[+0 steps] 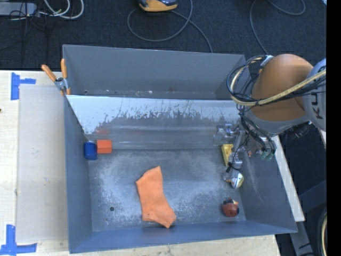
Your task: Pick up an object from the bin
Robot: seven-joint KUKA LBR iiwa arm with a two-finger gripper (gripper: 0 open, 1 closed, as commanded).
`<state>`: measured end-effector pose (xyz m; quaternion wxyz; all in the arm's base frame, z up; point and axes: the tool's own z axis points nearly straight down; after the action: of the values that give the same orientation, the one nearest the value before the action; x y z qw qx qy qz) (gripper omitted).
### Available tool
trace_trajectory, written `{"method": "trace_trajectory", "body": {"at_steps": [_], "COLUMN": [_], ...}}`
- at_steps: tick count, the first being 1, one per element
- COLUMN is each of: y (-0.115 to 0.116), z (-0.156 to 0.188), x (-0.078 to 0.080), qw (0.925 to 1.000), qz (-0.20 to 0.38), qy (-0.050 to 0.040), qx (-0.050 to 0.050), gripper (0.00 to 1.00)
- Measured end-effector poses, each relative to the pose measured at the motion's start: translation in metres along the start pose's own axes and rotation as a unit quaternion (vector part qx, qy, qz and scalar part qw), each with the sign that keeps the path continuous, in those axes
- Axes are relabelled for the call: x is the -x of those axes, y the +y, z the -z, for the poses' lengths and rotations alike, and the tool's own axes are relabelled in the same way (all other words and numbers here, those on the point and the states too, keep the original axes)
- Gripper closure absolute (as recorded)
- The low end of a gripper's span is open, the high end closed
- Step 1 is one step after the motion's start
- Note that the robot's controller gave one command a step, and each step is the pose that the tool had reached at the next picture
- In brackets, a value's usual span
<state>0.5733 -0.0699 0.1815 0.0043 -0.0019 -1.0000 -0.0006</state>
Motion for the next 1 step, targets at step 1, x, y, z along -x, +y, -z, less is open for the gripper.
{"method": "trace_trajectory", "body": {"at_steps": [1], "y": [0.0003], "z": [0.0048], "x": [0.0014], "qw": [1.0], "qz": [0.001], "qy": [-0.0037], "qx": [0.0], "gripper": [0.0]}}
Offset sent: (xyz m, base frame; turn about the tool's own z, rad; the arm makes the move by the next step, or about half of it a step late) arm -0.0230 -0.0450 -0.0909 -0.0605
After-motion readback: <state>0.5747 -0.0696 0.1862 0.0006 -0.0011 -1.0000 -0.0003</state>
